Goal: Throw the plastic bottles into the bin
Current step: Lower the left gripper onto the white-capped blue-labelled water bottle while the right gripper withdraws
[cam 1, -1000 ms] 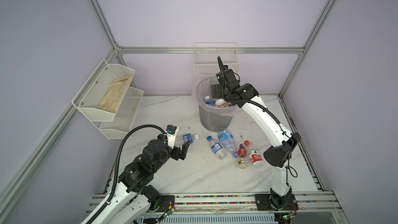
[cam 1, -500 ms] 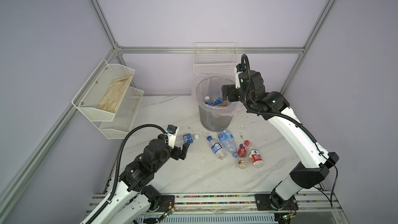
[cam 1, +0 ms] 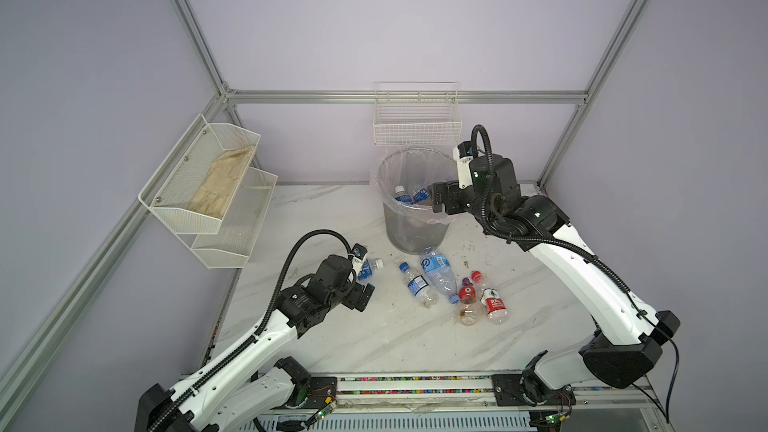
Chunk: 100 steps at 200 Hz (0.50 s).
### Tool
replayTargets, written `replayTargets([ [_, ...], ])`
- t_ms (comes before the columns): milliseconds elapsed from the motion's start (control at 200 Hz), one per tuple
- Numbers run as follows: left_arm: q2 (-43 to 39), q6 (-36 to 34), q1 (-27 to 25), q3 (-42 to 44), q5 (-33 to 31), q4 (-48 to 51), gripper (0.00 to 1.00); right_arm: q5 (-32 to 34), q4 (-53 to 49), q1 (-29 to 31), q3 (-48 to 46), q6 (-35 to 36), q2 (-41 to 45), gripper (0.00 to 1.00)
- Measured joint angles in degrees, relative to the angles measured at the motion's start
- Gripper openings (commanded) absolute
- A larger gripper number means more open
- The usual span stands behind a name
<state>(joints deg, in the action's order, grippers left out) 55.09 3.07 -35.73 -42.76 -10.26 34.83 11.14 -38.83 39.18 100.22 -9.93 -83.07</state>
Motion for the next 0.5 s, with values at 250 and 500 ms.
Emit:
replayTargets([
  [250,10.6,-3.8,1.8,-5.4,1.8,1.0,1.00,-4.9,3.1,0.0,-7.3,0.2,5.1,0.97],
  [500,22.0,-6.1,7.3,-12.6,4.1,1.7,1.00,-6.4,3.5,0.0,-11.0,0.5,10.0,0.98],
])
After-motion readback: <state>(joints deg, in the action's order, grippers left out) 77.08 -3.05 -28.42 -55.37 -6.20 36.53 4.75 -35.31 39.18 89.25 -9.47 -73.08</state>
